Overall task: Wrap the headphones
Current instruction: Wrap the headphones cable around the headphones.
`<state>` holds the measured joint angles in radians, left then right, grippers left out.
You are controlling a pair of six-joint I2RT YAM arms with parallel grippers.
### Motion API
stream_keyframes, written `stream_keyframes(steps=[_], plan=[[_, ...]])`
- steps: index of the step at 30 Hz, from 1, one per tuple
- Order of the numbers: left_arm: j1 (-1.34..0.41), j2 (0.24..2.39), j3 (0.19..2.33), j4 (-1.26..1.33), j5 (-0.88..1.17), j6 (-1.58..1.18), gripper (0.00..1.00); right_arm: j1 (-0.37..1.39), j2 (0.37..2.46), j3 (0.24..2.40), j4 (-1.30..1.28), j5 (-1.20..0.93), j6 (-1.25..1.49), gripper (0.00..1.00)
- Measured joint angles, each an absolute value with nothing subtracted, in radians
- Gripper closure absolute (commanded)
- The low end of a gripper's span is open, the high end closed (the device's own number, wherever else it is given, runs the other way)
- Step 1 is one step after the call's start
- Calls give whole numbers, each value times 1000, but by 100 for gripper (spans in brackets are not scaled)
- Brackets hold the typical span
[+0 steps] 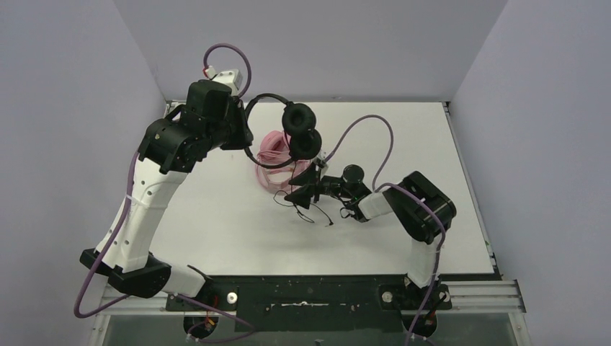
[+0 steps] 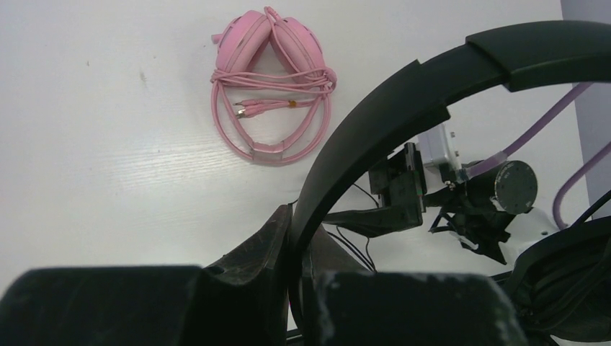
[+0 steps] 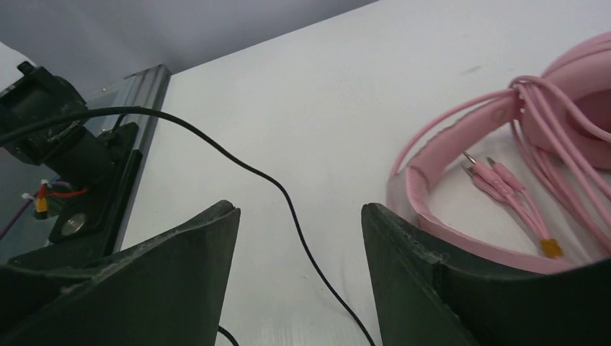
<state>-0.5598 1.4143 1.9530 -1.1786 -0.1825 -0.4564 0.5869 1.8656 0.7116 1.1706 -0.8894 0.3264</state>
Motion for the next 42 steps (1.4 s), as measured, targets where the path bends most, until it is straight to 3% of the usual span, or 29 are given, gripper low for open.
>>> stream_keyframes(steps=[8,12,25,28,33,36,42], plan=[[-554,1414,1953,-1179,-174,-455,100,675,1945,735,1347,-884,395,26],[-554,1413,1953,-1179,-170,-456,100,689,1939,736,1370,-859,398,25],[-554,1399,1953,-1178,-159,-458,100,739,1917,773,1399,-778,397,38],[-554,1397,1953,-1177,-159,-459,100,744,1917,782,1399,-754,397,54],[-554,1391,1953,-1177,-159,-459,100,747,1917,784,1403,-735,406,99],[-554,1390,1953,-1177,-160,-459,100,741,1912,770,1404,-736,420,100],[-549,1382,1964,-1177,-176,-458,100,699,1775,540,1291,-708,414,100]])
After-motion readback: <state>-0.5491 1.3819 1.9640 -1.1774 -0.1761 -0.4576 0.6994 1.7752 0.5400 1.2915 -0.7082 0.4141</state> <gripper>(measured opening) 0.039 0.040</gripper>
